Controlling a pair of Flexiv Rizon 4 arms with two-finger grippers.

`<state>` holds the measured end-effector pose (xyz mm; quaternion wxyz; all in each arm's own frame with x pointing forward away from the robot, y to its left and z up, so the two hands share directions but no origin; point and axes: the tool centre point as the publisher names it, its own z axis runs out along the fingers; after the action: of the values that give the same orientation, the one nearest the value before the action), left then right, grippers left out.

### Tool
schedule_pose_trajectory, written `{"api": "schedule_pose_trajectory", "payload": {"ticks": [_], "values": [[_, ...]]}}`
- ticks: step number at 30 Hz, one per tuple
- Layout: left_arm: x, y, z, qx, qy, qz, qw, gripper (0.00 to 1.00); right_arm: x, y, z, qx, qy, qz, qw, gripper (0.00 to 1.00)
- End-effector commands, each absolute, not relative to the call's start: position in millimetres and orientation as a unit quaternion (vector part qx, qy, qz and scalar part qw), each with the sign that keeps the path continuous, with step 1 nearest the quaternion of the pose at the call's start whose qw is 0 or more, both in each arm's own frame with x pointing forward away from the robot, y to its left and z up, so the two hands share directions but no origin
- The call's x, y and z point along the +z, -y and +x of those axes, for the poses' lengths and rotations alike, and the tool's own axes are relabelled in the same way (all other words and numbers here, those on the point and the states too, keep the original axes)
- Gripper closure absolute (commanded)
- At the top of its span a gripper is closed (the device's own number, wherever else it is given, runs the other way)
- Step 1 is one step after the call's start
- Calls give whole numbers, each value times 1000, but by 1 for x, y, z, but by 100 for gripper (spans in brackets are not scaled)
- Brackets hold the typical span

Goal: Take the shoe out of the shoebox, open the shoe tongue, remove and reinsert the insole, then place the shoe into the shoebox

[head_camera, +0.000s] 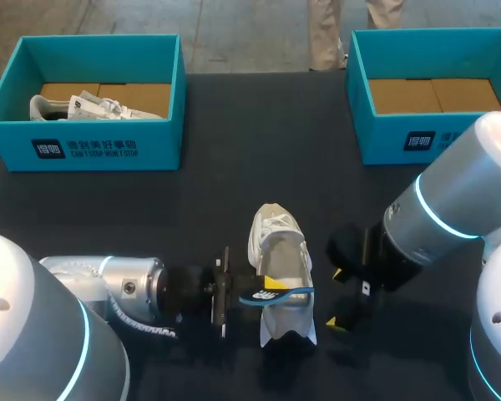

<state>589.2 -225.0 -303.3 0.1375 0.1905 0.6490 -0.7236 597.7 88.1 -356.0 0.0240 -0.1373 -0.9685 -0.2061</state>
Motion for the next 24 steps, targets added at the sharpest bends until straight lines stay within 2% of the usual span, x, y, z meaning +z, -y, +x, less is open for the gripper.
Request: {"api": "schedule_pose_trajectory", "payload": {"ticks": [1,24], "values": [[-308,227,593,-722,-651,189,135,100,-357,-89,597,-205,969,-138,23,0],[-339,230,610,-690,-676,215,144,100,-357,-89,597,-205,969,-138,23,0]]}}
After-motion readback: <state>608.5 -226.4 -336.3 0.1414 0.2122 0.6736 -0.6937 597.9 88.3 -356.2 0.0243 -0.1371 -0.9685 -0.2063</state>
